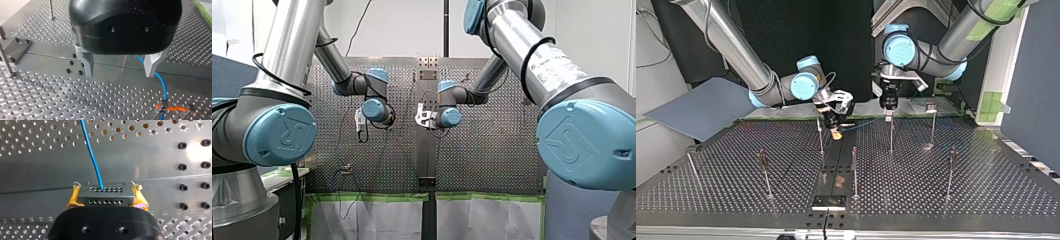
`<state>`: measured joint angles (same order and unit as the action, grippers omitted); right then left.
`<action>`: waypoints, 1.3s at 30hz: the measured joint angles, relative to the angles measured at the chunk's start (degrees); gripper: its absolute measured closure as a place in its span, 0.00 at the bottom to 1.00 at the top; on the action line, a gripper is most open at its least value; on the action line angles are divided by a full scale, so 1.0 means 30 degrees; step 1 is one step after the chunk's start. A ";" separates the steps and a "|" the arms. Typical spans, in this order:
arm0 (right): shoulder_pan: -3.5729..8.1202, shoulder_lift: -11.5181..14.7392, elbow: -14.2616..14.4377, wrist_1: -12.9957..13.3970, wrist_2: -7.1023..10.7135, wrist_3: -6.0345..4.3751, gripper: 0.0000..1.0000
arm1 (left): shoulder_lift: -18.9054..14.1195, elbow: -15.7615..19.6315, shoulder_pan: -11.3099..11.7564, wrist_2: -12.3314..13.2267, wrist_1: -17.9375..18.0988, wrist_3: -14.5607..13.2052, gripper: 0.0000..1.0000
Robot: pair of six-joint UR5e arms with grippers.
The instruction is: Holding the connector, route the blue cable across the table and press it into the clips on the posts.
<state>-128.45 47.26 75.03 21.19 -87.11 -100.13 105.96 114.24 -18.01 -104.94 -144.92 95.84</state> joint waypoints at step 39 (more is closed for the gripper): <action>0.0049 0.0000 0.0000 0.0000 -0.0024 0.0000 1.00 | 0.4254 -0.3251 -0.0229 -0.0573 0.1240 0.0914 0.00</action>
<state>-128.31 47.26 75.03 21.19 -87.18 -100.13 118.72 104.49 -18.70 -106.66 -141.20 98.58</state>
